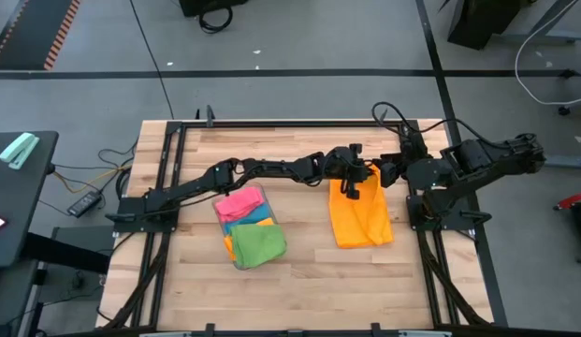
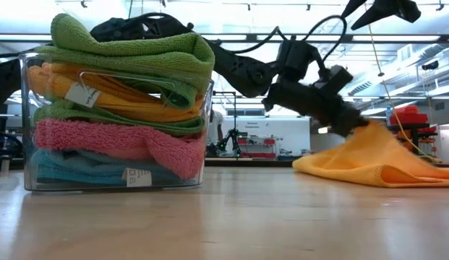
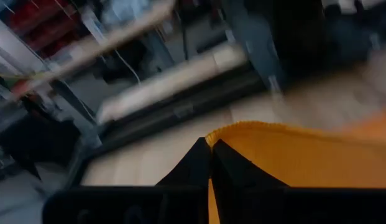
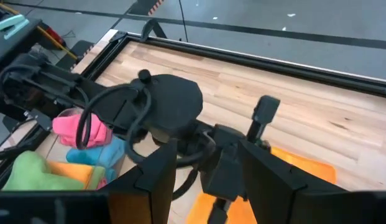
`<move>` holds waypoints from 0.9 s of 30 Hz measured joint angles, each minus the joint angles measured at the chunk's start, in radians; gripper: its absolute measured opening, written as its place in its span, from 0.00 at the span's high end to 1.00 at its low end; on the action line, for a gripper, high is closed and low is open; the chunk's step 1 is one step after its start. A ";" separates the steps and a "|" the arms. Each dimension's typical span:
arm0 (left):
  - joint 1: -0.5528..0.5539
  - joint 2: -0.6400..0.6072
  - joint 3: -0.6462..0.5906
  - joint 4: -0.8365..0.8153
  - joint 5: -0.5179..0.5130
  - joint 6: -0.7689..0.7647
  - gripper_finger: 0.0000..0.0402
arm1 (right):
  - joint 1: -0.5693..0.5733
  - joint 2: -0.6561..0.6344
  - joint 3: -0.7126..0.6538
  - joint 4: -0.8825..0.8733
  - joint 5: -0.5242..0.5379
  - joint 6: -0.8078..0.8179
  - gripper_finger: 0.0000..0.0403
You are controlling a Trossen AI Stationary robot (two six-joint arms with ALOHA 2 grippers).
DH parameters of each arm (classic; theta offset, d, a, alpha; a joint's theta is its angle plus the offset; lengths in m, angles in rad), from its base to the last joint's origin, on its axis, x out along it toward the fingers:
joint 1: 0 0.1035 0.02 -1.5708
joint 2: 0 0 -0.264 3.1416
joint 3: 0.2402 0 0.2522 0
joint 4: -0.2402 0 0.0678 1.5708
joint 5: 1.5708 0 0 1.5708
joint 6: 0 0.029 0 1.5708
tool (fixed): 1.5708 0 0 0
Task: Fold microfiber towels
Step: Fold the yellow towel
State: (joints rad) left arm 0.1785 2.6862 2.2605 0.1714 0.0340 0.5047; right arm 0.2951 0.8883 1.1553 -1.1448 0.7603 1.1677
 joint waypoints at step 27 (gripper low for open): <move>-0.007 0.097 0.090 0.075 -0.002 -0.056 0.76 | 0.000 0.000 0.000 0.011 0.002 0.019 0.55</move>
State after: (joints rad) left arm 0.1719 2.7834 2.3501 0.2468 0.0321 0.4484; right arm 0.2949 0.8886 1.1553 -1.1340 0.7620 1.1862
